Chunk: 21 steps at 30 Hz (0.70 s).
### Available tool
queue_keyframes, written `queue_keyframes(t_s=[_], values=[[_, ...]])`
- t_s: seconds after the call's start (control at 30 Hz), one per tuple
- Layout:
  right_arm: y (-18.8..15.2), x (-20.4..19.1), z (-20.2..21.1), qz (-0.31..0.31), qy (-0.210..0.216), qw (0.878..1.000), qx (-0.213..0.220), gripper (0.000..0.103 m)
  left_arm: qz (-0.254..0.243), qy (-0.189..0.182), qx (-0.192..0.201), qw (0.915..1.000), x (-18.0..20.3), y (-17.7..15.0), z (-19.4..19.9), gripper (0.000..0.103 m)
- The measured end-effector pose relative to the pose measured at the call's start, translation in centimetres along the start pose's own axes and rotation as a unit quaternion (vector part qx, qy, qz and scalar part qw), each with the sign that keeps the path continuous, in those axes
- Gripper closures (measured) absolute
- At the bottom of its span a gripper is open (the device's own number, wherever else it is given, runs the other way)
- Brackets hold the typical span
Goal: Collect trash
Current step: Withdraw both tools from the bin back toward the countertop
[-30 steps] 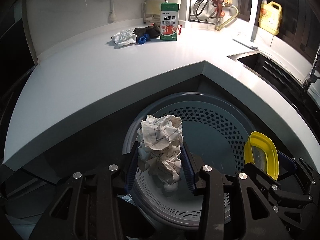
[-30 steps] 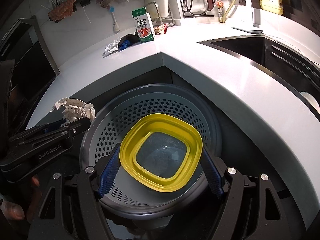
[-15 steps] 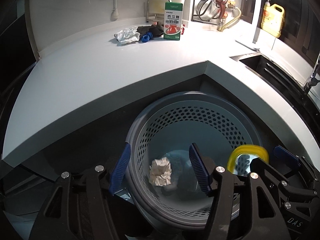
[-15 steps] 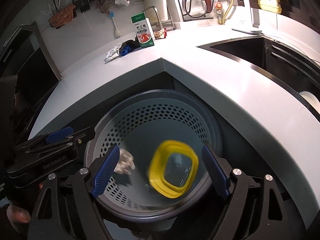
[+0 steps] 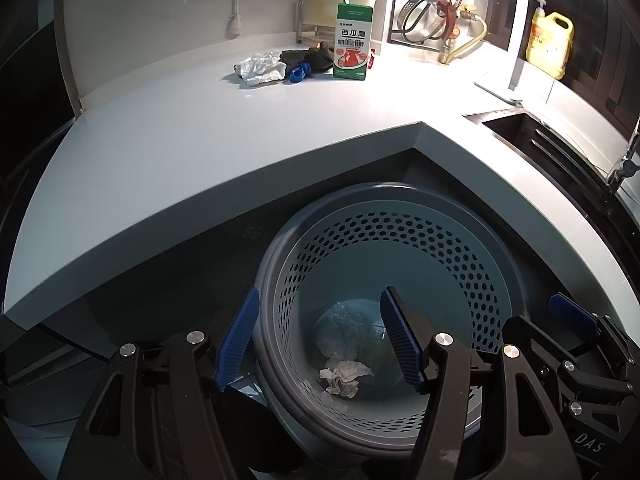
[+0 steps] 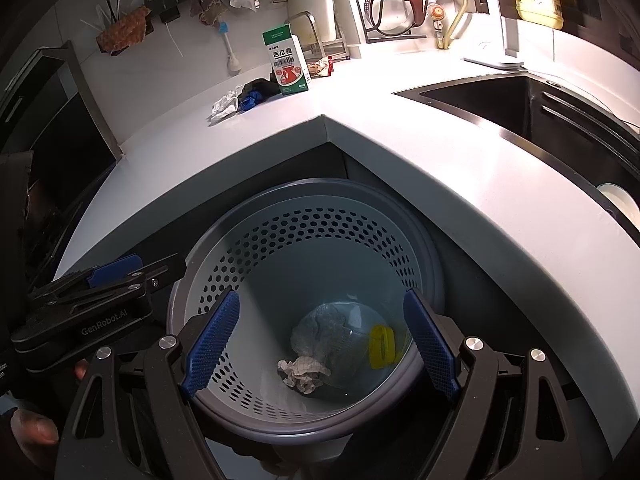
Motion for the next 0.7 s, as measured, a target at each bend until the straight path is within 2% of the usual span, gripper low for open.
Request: queue_keyframes(t_s=[0.5, 0.7], values=[[0.2, -0.1, -0.3, -0.001, 0.001, 1.000, 0.000, 0.022, 0.006, -0.001, 0.001, 1.0000, -0.5, 0.1, 0.0, 0.038], [1.5, -0.5, -0.6, 0.008, 0.002, 1.000, 0.007, 0.022, 0.014, -0.002, 0.002, 0.9999, -1.3, 0.8, -0.2, 0.036]])
Point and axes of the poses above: each gripper's, at about its wrist camera, not at the fingertips, and z roughly against the way its jaws point, x to its right, y to its top, the point moved 10 cm from there along -z, roughly the way its jaws point, and after that the axes turned 15 degrees about y, right-handed, at the moved point
